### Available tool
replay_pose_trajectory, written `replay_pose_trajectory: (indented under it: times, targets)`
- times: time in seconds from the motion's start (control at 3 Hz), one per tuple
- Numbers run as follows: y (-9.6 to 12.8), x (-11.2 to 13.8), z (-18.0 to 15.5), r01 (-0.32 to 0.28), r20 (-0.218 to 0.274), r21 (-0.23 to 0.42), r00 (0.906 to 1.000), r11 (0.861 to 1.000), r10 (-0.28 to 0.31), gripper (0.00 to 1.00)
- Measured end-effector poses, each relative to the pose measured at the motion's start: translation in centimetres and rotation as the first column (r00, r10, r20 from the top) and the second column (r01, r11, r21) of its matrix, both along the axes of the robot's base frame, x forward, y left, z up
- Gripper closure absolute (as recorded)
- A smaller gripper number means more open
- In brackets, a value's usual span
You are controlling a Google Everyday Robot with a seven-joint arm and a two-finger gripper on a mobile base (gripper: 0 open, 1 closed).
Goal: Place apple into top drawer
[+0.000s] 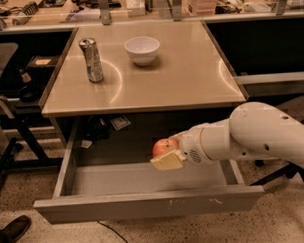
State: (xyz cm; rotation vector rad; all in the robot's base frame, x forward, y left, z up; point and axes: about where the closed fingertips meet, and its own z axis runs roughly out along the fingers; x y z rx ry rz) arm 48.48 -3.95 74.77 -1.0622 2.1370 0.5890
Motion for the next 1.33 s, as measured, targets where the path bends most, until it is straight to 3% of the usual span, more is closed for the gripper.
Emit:
replay_pose_trajectory:
  times: [0.67, 1.33]
  targets:
    - [2.6, 1.8, -4.2, -0.022, 0.004, 0.002, 0.9998, 1.0, 0.022, 1.0]
    - [4.6, 3.9, -8.3, -0.084, -0.004, 0.019, 0.9965, 0.996, 0.084, 1.0]
